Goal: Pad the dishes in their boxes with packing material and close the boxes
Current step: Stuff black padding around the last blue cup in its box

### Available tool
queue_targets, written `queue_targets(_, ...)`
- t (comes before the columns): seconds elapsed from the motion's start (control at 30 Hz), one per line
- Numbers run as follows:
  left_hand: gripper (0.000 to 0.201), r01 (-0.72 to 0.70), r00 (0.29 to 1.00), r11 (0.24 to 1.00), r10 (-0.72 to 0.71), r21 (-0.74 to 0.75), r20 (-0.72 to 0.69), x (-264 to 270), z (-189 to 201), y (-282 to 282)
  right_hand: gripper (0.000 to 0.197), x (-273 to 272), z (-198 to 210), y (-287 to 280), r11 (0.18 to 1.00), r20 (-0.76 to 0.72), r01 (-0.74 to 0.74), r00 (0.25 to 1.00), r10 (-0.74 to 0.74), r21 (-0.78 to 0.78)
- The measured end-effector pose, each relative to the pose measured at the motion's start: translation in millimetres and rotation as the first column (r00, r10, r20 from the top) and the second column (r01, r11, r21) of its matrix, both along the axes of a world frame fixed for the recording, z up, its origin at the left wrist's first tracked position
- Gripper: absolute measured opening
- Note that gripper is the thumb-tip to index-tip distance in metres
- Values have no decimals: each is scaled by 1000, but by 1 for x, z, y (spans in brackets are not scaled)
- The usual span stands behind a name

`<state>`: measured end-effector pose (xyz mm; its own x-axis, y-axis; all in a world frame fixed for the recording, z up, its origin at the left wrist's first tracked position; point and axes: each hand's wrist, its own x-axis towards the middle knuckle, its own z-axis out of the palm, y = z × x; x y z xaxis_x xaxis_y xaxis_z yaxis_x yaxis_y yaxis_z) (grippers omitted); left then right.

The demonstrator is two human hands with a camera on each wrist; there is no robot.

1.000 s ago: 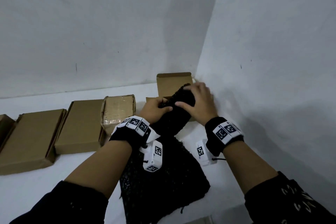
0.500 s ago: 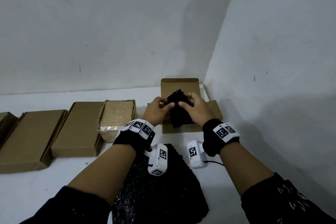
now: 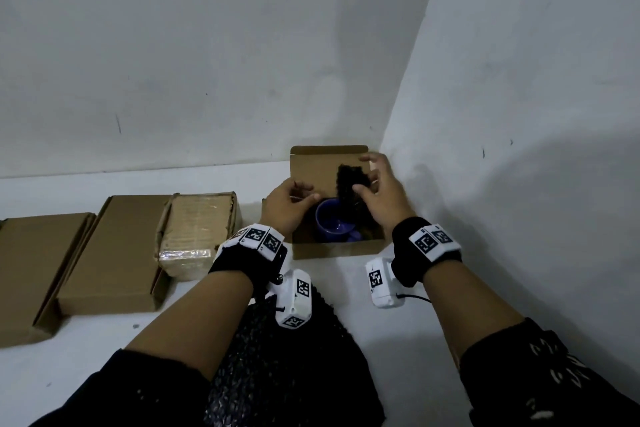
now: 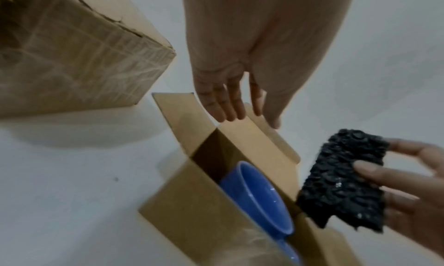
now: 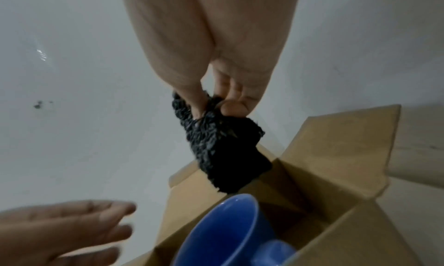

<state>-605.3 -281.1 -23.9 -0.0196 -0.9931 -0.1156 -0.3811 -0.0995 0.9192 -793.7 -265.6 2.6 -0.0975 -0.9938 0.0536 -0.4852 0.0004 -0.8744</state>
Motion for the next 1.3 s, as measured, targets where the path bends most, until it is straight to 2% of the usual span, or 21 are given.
queue_targets(0.03, 24, -29, 988, 1000, 30, -8, 154, 4, -6, -2, 46, -6, -2, -4, 996, -53, 72, 996, -74, -46)
queue_targets(0.1, 40, -57, 920, 998, 43, 24, 391, 14, -20, -4, 39, -16, -10, -12, 979, -184, 166, 965, -186, -120)
queue_targets(0.17, 47, -57, 867, 997, 19, 61, 498, 21, -34, -5, 33, -20, -21, -16, 980, -331, 164, 924, -193, -112)
queue_targets(0.3, 42, -50, 881, 996, 8, 77, 472, 23, -52, -5, 29, -16, -45, -21, 997, -492, 76, 868, -65, 3)
queue_targets(0.4, 36, -56, 909, 996, 21, 72, 416, 24, -56, -6, 21, -12, -47, -21, 1000, -584, 26, 812, -13, 14)
queue_targets(0.5, 35, -65, 924, 995, 30, 78, 382, 24, -57, -6, 20, -11, -46, -17, 996, -774, -25, 627, 84, 87)
queue_targets(0.6, 35, -69, 926, 995, 39, 67, 376, 24, -59, -6, 28, -8, -45, -16, 970, -870, -31, 435, 230, 241)
queue_targets(0.67, 36, -60, 920, 996, 32, 59, 390, 23, -58, -5, 29, -7, -47, -19, 941, -873, -27, 366, 323, 337)
queue_targets(0.77, 38, -14, 914, 998, -11, 58, 406, 24, -54, -1, 28, -5, -44, -22, 877, -827, -10, 327, 457, 481)
queue_targets(0.83, 41, 44, 917, 998, -62, 54, 394, 27, -51, 4, 31, -5, -39, -23, 852, -790, -15, 366, 491, 523)
queue_targets(0.9, 42, 105, 917, 994, -111, 37, 384, 33, -45, 13, 34, -8, -33, -22, 865, -747, -20, 495, 444, 501)
queue_targets(1.03, 34, 195, 919, 978, -157, -71, 361, 48, -33, 41, 32, -4, -23, -2, 971, -633, 4, 759, 153, 240)
queue_targets(1.07, 30, 203, 925, 974, -156, -104, 346, 52, -30, 50, 29, 5, -20, 8, 979, -573, 0, 811, 118, 202)
queue_targets(1.13, 23, 211, 933, 968, -156, -138, 325, 63, -26, 70, 22, 28, -17, 37, 973, -415, -78, 895, 165, 219)
queue_targets(1.2, 19, 233, 916, 966, -179, -114, 359, 74, -26, 91, 24, 53, -18, 72, 926, -280, -201, 914, 295, 318)
queue_targets(1.3, 16, 257, 864, 966, -236, 13, 444, 92, -35, 120, 31, 84, -34, 120, 880, -279, -237, 886, 369, 412)
